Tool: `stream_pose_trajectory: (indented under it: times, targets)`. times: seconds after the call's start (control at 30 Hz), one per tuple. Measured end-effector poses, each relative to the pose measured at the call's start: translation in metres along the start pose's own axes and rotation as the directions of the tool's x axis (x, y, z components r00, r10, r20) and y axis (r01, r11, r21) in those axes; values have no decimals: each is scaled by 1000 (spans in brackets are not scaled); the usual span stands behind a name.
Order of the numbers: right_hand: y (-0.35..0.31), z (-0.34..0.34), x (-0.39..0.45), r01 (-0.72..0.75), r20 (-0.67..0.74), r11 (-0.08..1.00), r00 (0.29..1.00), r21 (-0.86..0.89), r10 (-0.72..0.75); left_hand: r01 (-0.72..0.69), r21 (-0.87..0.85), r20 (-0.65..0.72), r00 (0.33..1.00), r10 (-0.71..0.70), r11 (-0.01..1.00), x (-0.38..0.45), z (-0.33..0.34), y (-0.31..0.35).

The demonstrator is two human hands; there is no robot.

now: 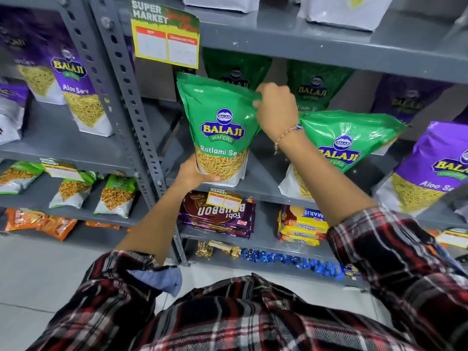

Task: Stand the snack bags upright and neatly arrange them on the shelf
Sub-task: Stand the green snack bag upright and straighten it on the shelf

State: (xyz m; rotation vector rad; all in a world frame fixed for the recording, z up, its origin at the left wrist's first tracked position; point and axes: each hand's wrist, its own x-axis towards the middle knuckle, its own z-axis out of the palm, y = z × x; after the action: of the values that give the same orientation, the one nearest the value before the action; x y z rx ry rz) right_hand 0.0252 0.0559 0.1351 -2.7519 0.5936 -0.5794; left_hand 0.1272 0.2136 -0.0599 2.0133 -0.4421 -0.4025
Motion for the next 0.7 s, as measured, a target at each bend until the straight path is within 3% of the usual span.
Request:
stream_pose_trajectory:
  times: [0.2,0.37,0.57,0.7]
  targets:
    - [9,-16,21,-12,9,1000,1000,9,12,-22,87,0,1000,22,996,3,0,1]
    - [-13,-11,25,118,74,992,991,-40,-114,-31,117,15,999,29,993,2,-1,5]
    - [-40,-3,30,175,-13,984,984,-5,-175,-27,114,18,1000,25,993,4,-2,2]
    - [-32,-13,33,186,103,982,977,27,-188,-23,132,55,998,16,991,4,-1,-9]
